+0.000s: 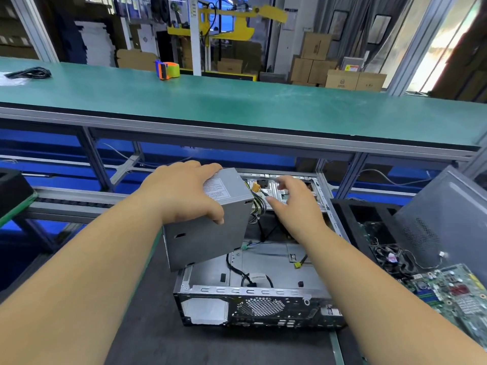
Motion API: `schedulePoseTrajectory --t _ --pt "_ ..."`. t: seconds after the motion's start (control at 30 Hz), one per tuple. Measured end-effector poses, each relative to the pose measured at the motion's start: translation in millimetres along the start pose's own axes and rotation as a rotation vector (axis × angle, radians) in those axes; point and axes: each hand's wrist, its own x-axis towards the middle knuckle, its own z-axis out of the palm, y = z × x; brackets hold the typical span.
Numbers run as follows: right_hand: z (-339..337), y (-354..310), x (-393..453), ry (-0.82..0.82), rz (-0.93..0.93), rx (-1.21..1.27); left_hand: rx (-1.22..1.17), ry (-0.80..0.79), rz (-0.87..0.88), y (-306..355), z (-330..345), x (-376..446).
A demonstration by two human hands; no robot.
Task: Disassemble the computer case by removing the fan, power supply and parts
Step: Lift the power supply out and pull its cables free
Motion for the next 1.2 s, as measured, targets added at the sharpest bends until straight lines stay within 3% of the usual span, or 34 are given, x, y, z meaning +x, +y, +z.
schedulePoseTrajectory --t 0.3,0.4,0.57,0.67,0.97,1.07,1.2 --pt "1.0 -19.4 25.1 -0.213 0.009 0.060 0.032 -0.005 0.010 1.3 0.7 0.5" --pt "4.1 -21.4 28.4 -0.150 -0.006 0.079 0.039 -0.011 0.009 1.9 0.7 0.4" --pt "-11.9 -18.4 30.7 -0.084 0.114 0.433 0.025 -0.014 -0.012 0.4 0.4 0.2" --pt "-28.1 -8.6 21.9 -0.168 0.148 0.469 0.019 -0.013 -0.007 0.0 1.7 0.1" --pt "-18.1 13.9 -10.5 -0.607 0.106 0.141 -0.069 0.002 -0.040 -0.1 -0.8 -2.0" --pt "-18.0 16.7 -15.0 -0.567 0.087 0.087 -0.132 0.010 -0.065 -1.3 -4.1 -5.7" --pt "-40.9 23.0 -12.7 -0.389 0.134 0.194 -0.266 0.088 -0.088 -1.5 -6.2 -17.0"
